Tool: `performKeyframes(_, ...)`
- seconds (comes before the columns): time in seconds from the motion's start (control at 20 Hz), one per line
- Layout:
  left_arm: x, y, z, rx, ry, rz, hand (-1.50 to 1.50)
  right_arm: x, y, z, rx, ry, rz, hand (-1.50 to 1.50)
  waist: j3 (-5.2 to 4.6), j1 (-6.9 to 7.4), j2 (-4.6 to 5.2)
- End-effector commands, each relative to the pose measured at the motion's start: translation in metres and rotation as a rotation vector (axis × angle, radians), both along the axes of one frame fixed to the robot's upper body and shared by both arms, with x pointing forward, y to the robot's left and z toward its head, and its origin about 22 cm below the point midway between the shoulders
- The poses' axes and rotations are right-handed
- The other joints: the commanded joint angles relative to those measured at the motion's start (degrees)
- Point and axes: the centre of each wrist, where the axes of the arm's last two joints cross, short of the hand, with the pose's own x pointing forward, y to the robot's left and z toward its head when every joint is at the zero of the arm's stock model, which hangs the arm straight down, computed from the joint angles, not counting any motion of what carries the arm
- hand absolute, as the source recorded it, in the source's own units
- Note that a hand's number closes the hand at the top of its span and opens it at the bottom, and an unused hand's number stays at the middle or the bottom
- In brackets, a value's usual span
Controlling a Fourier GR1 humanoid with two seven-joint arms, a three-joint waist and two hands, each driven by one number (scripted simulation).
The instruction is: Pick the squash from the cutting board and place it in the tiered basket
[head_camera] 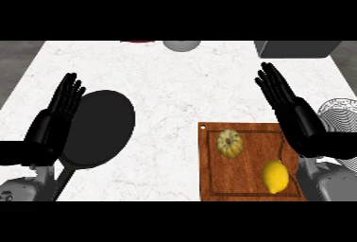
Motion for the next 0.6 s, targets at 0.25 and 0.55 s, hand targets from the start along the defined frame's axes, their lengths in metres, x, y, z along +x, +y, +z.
performKeyframes(0.25, -0.049, 0.083, -0.066, 0.156, 0.458, 0.259, 0.00, -0.040, -0.038, -0.101, 0.295, 0.327, -0.255, 1.50, 0.16, 0.55, 3.42)
performKeyframes(0.55, -0.050, 0.089, -0.077, 0.115, 0.510, 0.255, 0.00, -0.059, -0.016, -0.116, -0.134, -0.012, -0.510, -1.50, -0.56, -0.89, 2.63)
